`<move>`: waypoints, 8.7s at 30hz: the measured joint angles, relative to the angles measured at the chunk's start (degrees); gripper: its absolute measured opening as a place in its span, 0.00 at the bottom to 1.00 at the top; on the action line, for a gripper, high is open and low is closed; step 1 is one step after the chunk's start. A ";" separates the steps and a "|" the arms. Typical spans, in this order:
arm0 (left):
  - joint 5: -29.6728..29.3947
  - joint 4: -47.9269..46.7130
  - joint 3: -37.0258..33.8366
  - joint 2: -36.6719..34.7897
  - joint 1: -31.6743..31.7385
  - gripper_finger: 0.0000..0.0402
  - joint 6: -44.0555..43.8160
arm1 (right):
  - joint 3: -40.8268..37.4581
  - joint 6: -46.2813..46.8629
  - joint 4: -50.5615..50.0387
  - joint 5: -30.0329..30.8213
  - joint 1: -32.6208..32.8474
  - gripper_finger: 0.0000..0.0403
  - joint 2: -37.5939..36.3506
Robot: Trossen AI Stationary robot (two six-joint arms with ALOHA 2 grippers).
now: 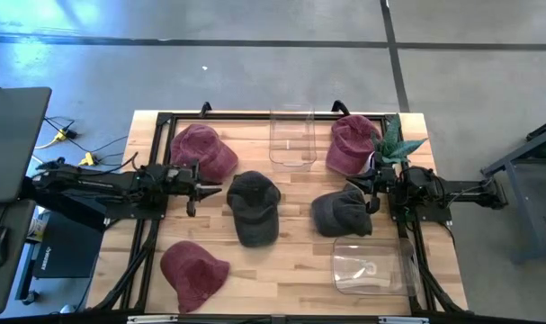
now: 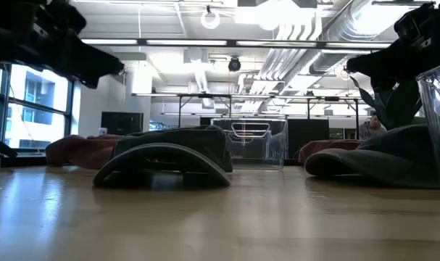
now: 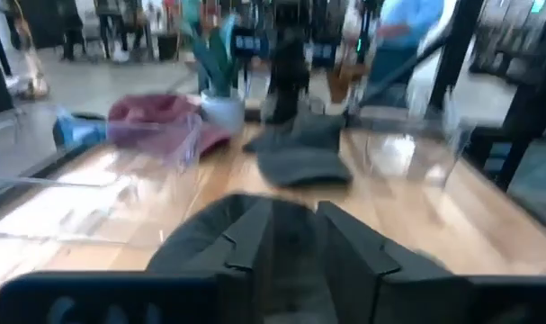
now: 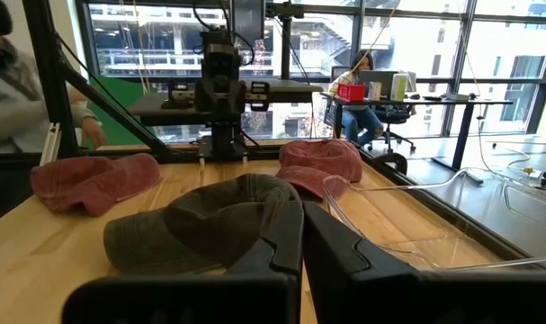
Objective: Pick & Place hat
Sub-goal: Put the left black cap into the top transparent bin
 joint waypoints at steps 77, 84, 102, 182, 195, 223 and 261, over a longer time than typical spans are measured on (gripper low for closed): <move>-52.82 -77.79 80.66 94.16 -33.95 0.36 -23.48 | -0.01 4.99 0.92 -2.30 0.02 0.02 0.79; -53.77 -88.61 80.76 94.16 -31.33 0.03 -35.90 | -0.01 4.20 1.06 -2.32 0.02 0.01 0.76; -73.02 -106.50 81.48 73.77 -44.50 0.00 -71.55 | -0.01 4.50 1.34 -2.34 0.02 0.01 0.76; -7.24 -35.84 50.90 48.44 -5.14 0.00 -17.13 | 54.35 1.16 3.68 18.23 12.93 0.47 92.53; -4.59 -33.58 54.12 48.46 -4.55 0.28 -9.45 | 49.60 9.73 11.04 9.13 8.60 0.03 91.92; -40.91 -6.68 46.53 51.80 -14.51 0.52 -5.61 | 25.56 23.92 36.92 10.95 3.34 0.02 70.71; -37.64 -21.46 46.51 54.16 -3.61 0.00 -24.79 | 37.16 7.27 -5.99 25.53 15.35 0.31 63.28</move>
